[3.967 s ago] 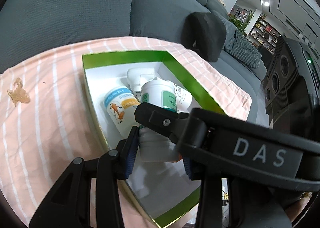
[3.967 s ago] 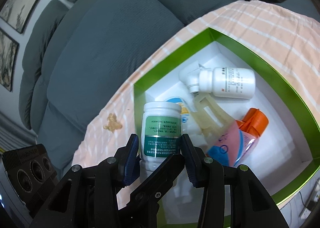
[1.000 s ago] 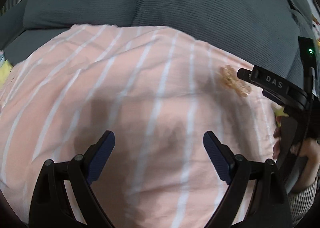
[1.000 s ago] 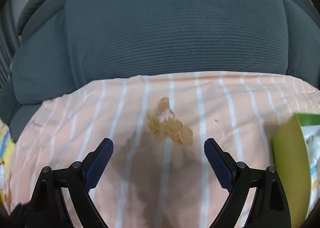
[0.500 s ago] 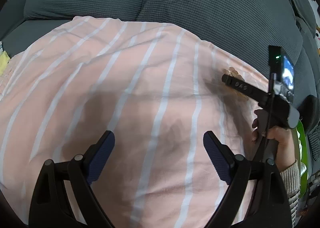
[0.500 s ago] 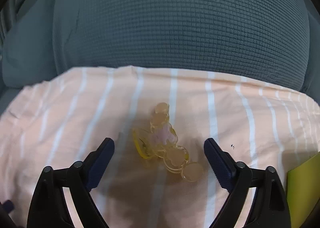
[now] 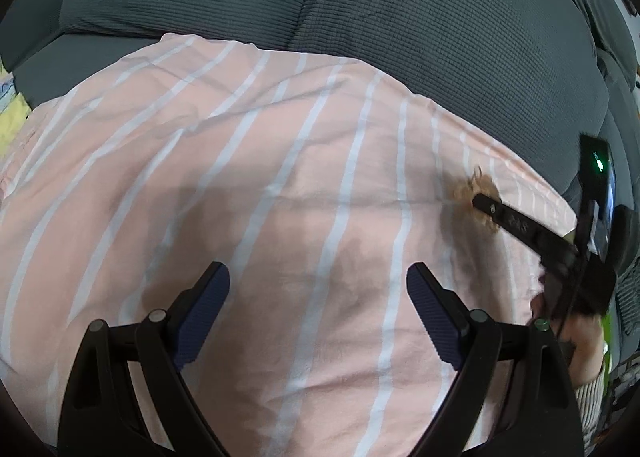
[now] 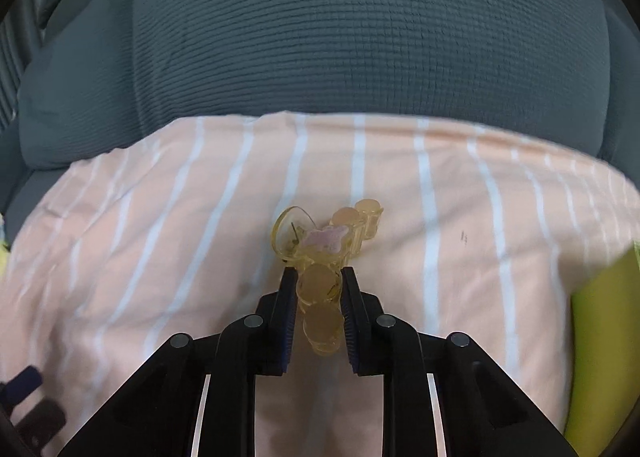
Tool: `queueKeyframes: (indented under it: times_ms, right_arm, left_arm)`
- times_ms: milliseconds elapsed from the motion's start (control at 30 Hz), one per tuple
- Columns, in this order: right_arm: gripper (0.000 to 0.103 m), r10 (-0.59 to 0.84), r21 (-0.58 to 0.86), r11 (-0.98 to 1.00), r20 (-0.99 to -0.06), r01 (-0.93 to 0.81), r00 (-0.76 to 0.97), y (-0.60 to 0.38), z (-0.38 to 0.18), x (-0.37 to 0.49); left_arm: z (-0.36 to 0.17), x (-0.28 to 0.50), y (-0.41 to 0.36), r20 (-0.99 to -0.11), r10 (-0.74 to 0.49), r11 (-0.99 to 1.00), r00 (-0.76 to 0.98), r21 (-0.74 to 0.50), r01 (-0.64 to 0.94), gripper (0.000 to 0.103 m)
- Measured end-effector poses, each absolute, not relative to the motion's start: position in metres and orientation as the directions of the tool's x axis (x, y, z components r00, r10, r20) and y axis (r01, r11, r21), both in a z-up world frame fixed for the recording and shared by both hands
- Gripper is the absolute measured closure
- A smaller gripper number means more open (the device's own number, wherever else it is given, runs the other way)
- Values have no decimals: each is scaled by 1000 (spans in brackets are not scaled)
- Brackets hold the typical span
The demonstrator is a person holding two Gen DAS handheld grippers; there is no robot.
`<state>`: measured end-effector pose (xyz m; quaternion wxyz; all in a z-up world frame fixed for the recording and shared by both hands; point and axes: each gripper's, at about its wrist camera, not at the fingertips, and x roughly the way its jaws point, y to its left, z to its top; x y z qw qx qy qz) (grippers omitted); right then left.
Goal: Organize rigid objects
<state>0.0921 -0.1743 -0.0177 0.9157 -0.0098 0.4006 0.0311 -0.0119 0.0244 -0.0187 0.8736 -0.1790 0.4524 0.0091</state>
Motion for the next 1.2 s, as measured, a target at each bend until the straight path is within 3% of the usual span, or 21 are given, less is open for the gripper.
queueKeyframes:
  times_ms: [300, 567, 733, 800, 867, 933, 1200]
  right_arm:
    - [80, 200, 182, 978, -694, -101, 692, -168, 2, 17]
    - [80, 314, 303, 944, -696, -133, 645, -151, -14, -26]
    - [80, 278, 264, 957, -724, -119, 631, -146, -17, -25]
    - [74, 274, 270, 957, -740, -102, 615, -149, -18, -26]
    - [50, 222, 224, 972, -772, -72, 595, -151, -18, -24]
    - [38, 195, 210, 977, -775, -46, 601, -159, -16, -26]
    - [36, 299, 373, 927, -690, -30, 660, -194, -4, -26]
  left_arm:
    - [-15, -22, 33, -791, -118, 943, 600, -280, -182, 13]
    - [-12, -28, 42, -785, -112, 940, 609, -283, -191, 13]
    - [-13, -29, 42, -789, -109, 942, 605, -277, -192, 13]
    - [-14, -28, 40, -790, -109, 944, 603, -273, -186, 13]
    - [-14, -28, 36, -791, -107, 947, 602, -267, -181, 13]
    - [-15, -27, 32, -792, -120, 946, 598, -273, -172, 13]
    - [-21, -24, 5, -793, -215, 943, 570, -320, -90, 13]
